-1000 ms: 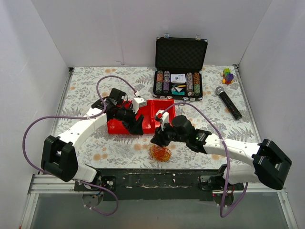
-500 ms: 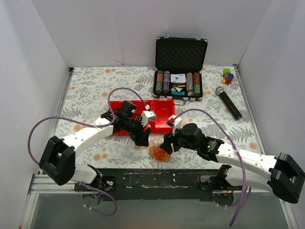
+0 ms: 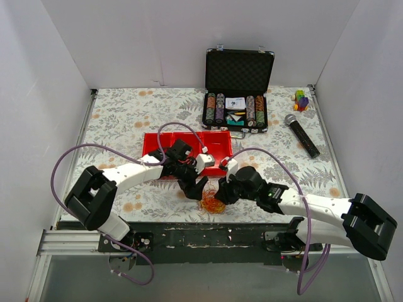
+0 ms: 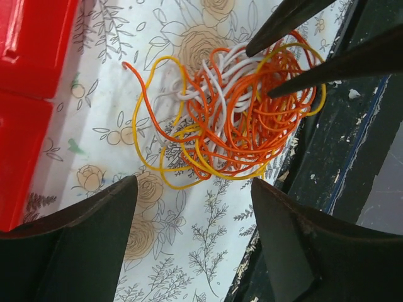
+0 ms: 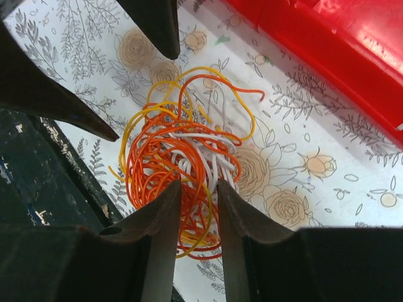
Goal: Untangle the cables
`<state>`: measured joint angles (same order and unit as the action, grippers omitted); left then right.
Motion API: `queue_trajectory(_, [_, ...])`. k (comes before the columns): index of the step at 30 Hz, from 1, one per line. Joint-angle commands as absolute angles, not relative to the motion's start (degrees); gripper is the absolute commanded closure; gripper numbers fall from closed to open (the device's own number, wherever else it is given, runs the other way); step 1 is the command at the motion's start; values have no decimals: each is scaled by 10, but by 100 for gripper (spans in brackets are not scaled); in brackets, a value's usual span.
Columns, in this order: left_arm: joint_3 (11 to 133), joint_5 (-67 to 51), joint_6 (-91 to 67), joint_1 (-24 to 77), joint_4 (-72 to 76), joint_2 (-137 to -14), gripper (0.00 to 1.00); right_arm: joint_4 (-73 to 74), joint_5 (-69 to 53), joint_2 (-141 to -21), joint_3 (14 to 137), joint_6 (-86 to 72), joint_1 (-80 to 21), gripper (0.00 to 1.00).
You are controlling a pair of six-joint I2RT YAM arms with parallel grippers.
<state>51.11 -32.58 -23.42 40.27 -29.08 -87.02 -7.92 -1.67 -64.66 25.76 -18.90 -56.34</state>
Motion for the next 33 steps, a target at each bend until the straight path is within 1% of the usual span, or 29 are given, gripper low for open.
queue_trajectory(1, [508, -347, -220, 424, -282, -866, 30, -107, -14, -635, 223, -201, -566, 65])
queue_trajectory(4, [498, -338, -200, 450, -285, -869, 31, -112, -10, -627, 213, -205, -566, 67])
queue_trajectory(7, [496, -324, -185, 461, -282, -874, 29, -107, -4, -628, 214, -202, -566, 68])
queue_trajectory(9, [503, -316, -181, 461, -283, -881, 29, -105, -3, -625, 213, -201, -566, 69])
queue_trajectory(12, [510, -311, -177, 461, -288, -882, 29, -99, -3, -617, 203, -200, -566, 73])
queue_trajectory(16, [533, -285, -164, 458, -308, -868, 32, -80, 27, -603, 185, -200, -566, 81])
queue_trajectory(22, [564, -286, -163, 439, -355, -841, 30, -76, 33, -584, 166, -204, -566, 84])
queue_trajectory(25, [547, -274, -173, 436, -341, -836, 36, -75, 31, -592, 170, -202, -566, 86])
queue_trajectory(29, [535, -251, -190, 434, -312, -840, 40, -67, 31, -601, 180, -197, -566, 88])
queue_trajectory(33, [538, -249, -198, 426, -301, -844, 42, -64, 31, -596, 178, -196, -566, 89])
